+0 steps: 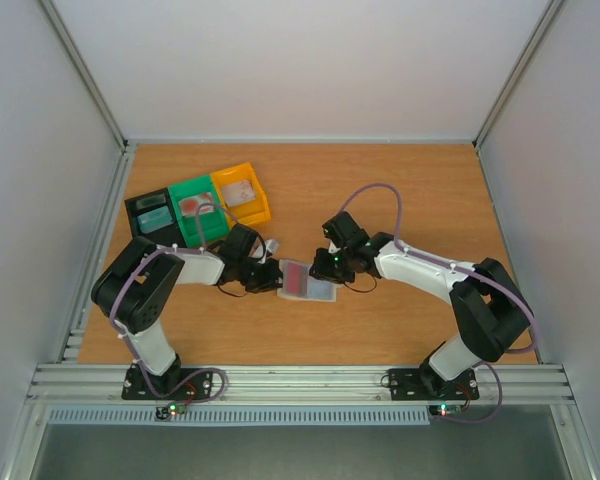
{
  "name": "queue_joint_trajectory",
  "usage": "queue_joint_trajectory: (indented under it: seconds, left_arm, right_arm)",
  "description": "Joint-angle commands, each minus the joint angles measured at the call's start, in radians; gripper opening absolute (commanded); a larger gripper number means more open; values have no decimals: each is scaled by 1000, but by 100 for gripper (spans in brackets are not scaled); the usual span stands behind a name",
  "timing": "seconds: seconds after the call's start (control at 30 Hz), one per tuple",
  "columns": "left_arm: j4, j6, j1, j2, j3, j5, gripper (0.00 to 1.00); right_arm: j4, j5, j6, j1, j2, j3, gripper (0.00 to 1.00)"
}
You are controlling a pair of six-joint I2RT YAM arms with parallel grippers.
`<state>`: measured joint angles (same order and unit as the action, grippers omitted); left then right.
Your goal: Take the credit cards out of the card holder
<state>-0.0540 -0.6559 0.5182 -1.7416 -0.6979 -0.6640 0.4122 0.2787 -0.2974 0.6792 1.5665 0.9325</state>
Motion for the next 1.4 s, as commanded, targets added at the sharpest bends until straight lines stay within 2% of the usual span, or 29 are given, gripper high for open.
queue_joint_trajectory:
  seconds: [0.0, 0.17, 0.23, 0.33, 0.47, 0.53, 0.67, 0.77, 0.93, 1.07, 1.17, 1.37]
  left_arm:
    - [3, 20, 6, 0, 10, 12, 0]
    - [-30, 49, 5, 46, -2, -42, 0]
    - [9, 72, 6, 74, -20, -34, 0]
    - [240, 104, 6, 96, -103, 51, 0]
    - [710, 263, 6, 94, -294, 261, 0]
    - [818, 316, 10, 83, -343, 310, 0]
    - [804, 300, 70, 73, -362, 311, 0]
    - [780, 302, 118, 66, -374, 300, 0]
    - [770, 308, 146, 59, -384, 313, 0]
    - [817, 308, 158, 67, -414, 357, 0]
    - [867, 309, 165, 73, -454, 381, 0]
    - [953, 318, 196, 79, -498, 585, 0]
  right_arm:
    - [72, -61, 38, 1, -1, 45, 29]
    - [20, 16, 81, 10, 9, 55, 40]
    - [23, 27, 85, 11, 19, 63, 43]
    - [46, 19, 76, 1, 43, 71, 42]
    - [-6, 69, 49, -26, 24, 25, 41]
    - [-38, 79, 45, -29, 2, 2, 42]
    - [-111, 207, 62, -30, 34, -13, 45]
    - [-144, 202, 51, -33, 33, -43, 46]
    - [-205, 204, 13, -40, 32, -83, 55]
    - [-254, 220, -28, -40, 28, -115, 55]
    - [-280, 236, -52, -39, -5, -139, 59]
    - [-254, 222, -44, -32, -43, -156, 65]
